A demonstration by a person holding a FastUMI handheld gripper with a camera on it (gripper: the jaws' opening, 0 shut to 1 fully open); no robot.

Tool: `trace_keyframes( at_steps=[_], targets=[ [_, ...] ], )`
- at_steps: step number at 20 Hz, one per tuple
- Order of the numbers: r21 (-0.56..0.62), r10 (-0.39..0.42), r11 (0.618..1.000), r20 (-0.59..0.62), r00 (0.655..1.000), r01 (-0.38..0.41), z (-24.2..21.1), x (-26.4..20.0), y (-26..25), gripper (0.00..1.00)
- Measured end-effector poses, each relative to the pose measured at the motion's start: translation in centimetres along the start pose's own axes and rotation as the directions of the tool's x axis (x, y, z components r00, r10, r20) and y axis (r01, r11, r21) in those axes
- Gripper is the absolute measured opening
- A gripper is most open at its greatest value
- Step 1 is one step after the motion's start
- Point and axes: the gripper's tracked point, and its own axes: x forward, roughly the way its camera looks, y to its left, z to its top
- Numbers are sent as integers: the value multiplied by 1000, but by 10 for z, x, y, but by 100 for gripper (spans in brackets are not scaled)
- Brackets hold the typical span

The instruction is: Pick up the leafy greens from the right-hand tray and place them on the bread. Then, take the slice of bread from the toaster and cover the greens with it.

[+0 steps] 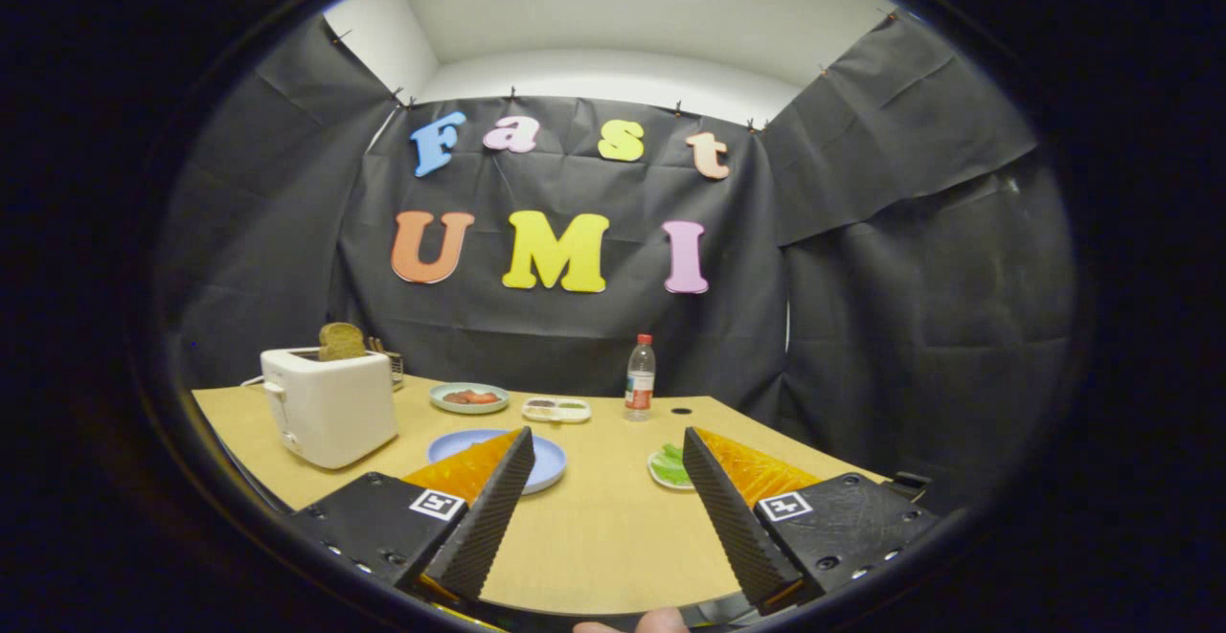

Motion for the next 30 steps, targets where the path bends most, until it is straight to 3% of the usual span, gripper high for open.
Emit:
trace_keyframes(
  at_steps=[4,9,15,17,20,25,27,30],
  targets=[
    [7,-40,999,-84,996,41,-4,35,-70,95],
    [37,-61,997,-243,968,72,-39,111,-143,95],
    [212,21,972,-494,869,97,-110,211,-189,96],
    [298,64,946,-547,834,123,-125,234,-192,96],
    [402,113,902,-568,815,155,-135,264,-189,96],
    [532,207,820,-620,757,212,-164,281,-175,96],
    [526,193,822,-618,762,219,-166,285,-179,78],
    [543,210,804,-638,741,240,-173,288,-176,51]
  ],
)
